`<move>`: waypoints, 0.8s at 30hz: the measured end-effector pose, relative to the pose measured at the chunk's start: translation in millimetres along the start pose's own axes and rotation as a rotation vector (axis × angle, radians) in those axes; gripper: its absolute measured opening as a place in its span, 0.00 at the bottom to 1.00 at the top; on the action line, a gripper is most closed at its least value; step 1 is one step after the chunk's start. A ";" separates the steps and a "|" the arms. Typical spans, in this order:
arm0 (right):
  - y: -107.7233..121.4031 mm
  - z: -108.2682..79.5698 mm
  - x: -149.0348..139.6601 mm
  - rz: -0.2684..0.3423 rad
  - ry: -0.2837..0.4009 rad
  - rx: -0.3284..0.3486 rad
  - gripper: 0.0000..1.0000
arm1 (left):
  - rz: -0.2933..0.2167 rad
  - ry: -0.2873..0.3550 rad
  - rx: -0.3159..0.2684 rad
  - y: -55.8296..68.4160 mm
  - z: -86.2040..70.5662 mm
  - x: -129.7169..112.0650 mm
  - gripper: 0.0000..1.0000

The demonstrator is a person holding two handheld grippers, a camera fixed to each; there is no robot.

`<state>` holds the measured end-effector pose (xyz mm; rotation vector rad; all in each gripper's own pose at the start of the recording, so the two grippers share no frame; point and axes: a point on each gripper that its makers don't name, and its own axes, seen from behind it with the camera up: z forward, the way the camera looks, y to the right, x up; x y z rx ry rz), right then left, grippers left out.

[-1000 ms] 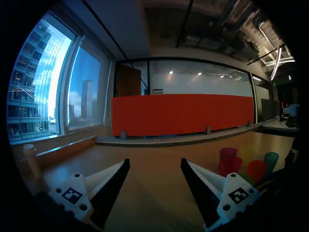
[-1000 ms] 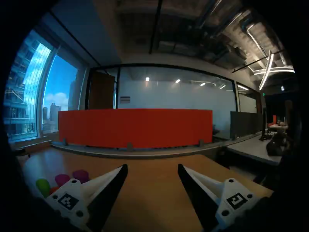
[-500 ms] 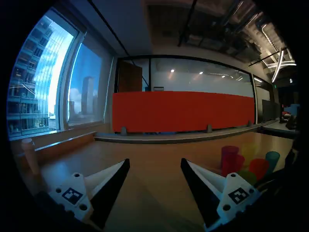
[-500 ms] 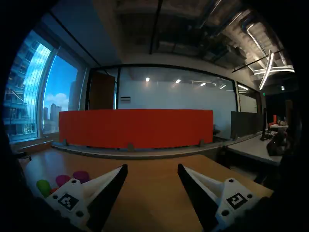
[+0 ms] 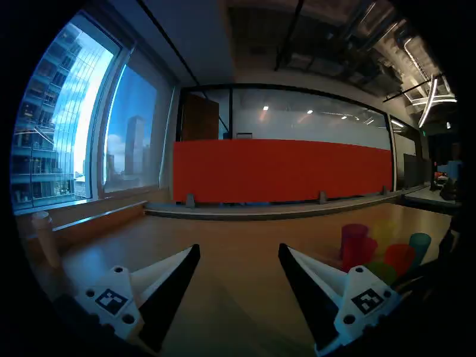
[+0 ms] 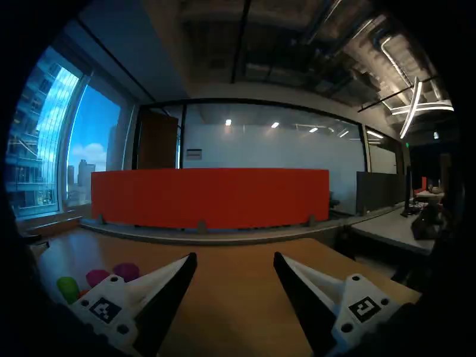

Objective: Pour water

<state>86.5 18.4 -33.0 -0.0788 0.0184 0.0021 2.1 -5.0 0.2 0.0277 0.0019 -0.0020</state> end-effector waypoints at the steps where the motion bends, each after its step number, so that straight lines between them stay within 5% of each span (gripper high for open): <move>1: 0.3 -0.1 0.3 0.000 0.001 0.000 1.00 | 0.000 0.000 -0.001 0.3 0.0 0.1 0.98; 24: 1.6 -2.2 4.5 -0.008 0.028 0.022 1.00 | 0.001 -0.002 -0.005 0.5 0.6 -1.3 0.98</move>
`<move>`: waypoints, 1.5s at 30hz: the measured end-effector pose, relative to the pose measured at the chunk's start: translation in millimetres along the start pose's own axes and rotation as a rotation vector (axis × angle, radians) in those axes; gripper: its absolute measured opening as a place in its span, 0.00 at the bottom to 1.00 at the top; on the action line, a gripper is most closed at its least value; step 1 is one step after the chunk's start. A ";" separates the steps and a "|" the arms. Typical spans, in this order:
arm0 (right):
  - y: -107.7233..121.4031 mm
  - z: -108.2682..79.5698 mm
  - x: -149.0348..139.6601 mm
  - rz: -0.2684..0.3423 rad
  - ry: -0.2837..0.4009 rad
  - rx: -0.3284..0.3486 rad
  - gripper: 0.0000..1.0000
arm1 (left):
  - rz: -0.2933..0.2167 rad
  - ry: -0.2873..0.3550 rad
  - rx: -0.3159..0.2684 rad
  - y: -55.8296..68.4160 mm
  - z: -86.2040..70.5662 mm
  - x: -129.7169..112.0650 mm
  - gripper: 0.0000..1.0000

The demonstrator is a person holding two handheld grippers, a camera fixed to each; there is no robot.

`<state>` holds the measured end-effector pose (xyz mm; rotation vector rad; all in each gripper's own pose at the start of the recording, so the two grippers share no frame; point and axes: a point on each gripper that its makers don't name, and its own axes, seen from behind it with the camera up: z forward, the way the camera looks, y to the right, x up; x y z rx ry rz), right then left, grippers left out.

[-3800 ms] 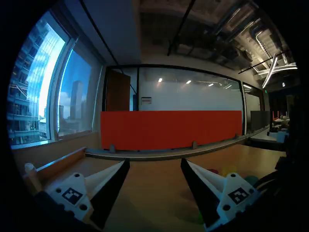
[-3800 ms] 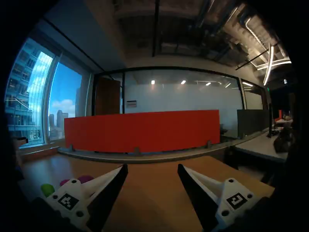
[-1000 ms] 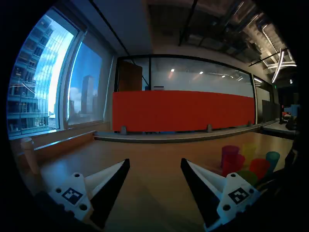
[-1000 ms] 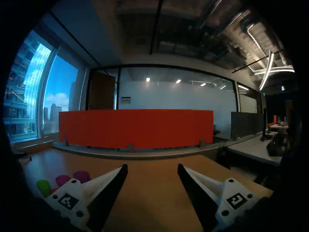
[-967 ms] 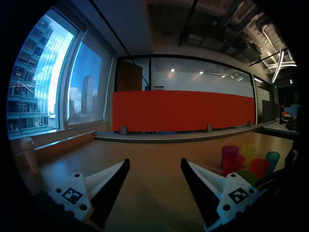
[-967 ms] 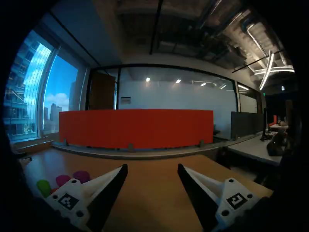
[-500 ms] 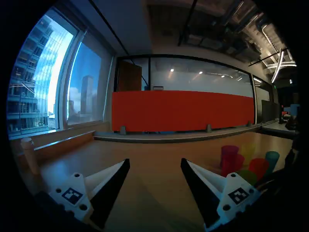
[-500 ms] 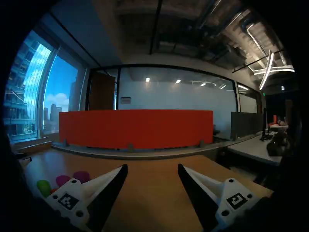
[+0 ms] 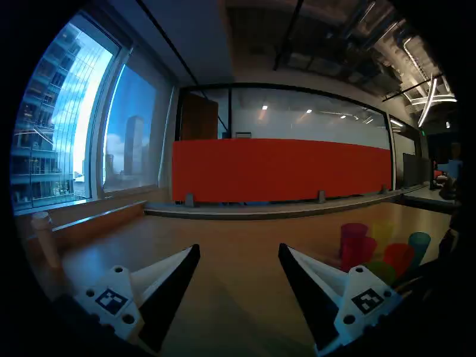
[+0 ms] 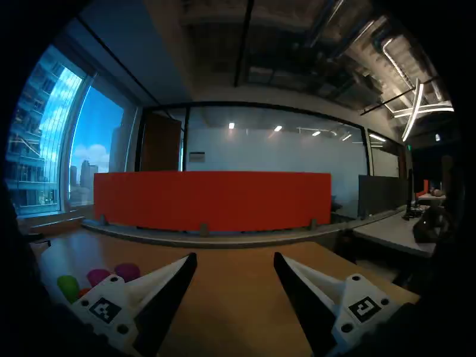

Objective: Pour water

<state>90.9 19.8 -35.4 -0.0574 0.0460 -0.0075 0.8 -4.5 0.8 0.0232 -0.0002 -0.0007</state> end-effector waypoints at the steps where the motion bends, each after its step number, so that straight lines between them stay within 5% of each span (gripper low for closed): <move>1: 0.3 0.0 0.6 0.000 0.004 0.002 1.00 | 0.000 0.000 0.000 0.0 0.0 -0.1 0.98; 26: -19.9 14.9 -34.6 0.006 0.033 0.083 1.00 | 0.000 0.000 0.000 -0.5 0.4 -0.3 0.98; 45: -26.0 30.0 -75.0 0.015 0.003 0.067 1.00 | 0.000 0.000 0.000 -0.6 0.1 -0.5 0.98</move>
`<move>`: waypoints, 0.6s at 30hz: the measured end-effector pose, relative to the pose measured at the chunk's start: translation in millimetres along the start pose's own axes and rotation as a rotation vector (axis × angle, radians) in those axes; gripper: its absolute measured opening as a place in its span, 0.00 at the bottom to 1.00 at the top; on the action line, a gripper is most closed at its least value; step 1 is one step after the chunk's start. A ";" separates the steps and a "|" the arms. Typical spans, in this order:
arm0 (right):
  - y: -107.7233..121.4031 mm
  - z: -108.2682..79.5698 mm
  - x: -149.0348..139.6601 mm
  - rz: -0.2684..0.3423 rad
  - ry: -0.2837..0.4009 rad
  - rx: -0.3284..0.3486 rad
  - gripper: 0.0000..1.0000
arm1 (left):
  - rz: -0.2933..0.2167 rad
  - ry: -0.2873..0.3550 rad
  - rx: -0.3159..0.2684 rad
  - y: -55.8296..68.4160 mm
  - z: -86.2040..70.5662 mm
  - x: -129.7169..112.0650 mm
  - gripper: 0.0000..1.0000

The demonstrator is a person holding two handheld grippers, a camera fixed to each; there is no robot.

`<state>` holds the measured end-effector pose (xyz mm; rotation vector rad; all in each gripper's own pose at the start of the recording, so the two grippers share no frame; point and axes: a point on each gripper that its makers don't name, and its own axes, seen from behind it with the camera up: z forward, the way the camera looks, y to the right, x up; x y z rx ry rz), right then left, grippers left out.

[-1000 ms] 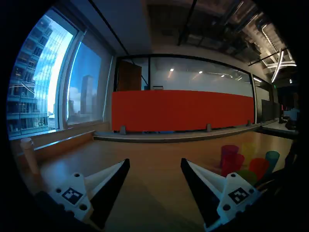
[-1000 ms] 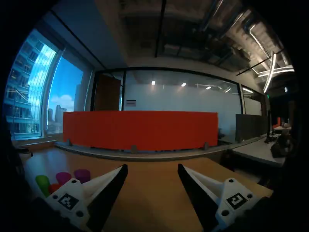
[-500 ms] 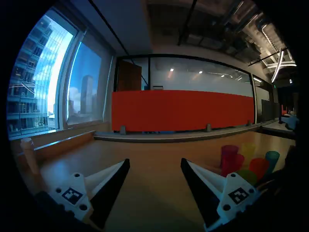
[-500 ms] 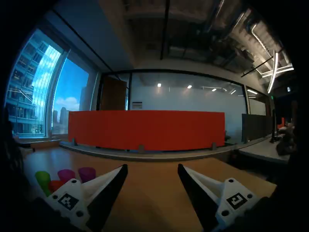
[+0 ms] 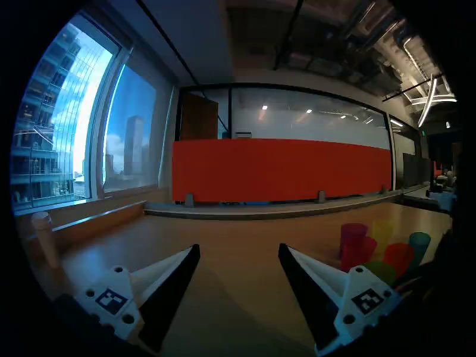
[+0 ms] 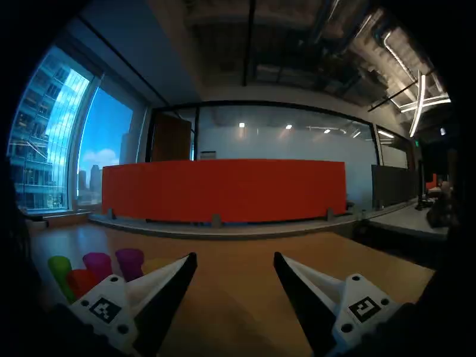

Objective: Pour water

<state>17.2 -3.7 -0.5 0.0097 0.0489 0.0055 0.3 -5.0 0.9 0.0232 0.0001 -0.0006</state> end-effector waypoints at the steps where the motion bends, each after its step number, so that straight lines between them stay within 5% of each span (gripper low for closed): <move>1: -0.4 0.5 -2.0 -0.002 -0.004 0.000 1.00 | 0.000 0.000 0.000 0.0 0.1 0.0 0.98; 18: 3.4 1.6 -17.8 -0.008 -0.049 -0.011 1.00 | 0.000 0.000 0.000 0.5 0.2 -0.2 0.98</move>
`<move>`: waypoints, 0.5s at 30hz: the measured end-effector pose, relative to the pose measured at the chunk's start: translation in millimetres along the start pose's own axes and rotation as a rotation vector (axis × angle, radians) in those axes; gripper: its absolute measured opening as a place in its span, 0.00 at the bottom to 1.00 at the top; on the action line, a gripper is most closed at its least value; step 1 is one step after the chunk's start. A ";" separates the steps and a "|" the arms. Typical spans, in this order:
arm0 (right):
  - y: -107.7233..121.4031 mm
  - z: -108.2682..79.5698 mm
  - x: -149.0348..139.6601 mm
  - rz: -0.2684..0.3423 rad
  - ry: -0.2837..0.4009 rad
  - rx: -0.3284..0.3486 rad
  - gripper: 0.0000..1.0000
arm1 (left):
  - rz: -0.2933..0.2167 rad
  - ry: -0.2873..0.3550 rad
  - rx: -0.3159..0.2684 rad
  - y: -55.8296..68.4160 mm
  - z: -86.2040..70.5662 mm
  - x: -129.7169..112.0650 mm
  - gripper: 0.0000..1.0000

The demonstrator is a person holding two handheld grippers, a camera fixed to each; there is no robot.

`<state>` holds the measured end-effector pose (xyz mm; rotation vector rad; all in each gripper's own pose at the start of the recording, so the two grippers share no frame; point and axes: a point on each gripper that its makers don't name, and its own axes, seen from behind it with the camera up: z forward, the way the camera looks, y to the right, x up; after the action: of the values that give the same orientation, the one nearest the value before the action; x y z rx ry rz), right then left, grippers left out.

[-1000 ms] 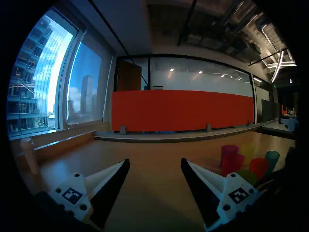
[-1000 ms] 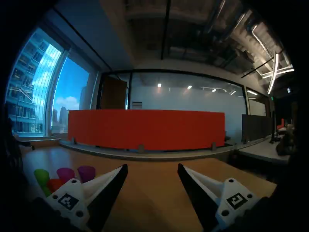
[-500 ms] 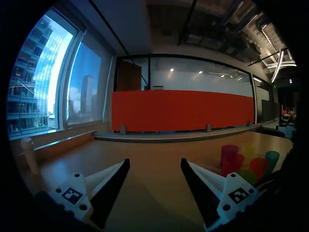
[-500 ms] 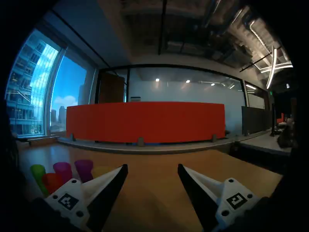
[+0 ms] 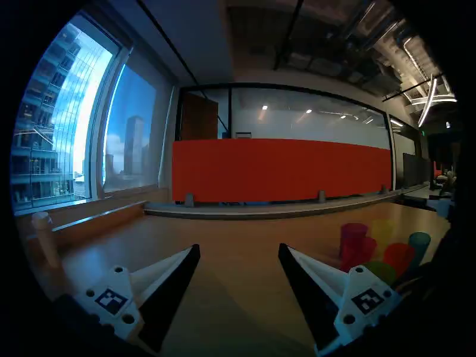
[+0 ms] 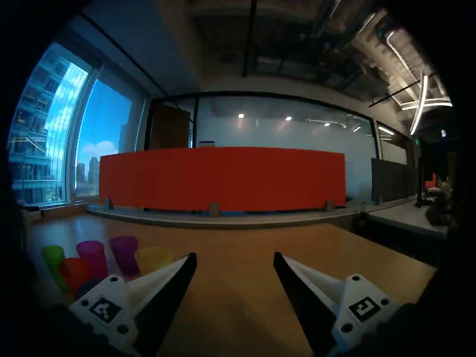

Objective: Pour water

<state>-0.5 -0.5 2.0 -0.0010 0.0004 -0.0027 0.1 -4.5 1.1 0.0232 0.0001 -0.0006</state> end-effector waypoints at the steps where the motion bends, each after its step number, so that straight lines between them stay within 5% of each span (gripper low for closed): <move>1: 0.0 0.1 0.1 0.000 0.000 0.000 1.00 | 0.000 0.000 0.000 0.0 0.0 0.0 0.98; 15: -0.4 -1.9 0.8 0.002 0.000 0.002 1.00 | 0.000 0.000 0.000 -0.3 0.1 -0.1 0.98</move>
<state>0.3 -0.9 0.1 0.0012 0.0004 -0.0010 0.0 -4.8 1.1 0.0232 0.0000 -0.0007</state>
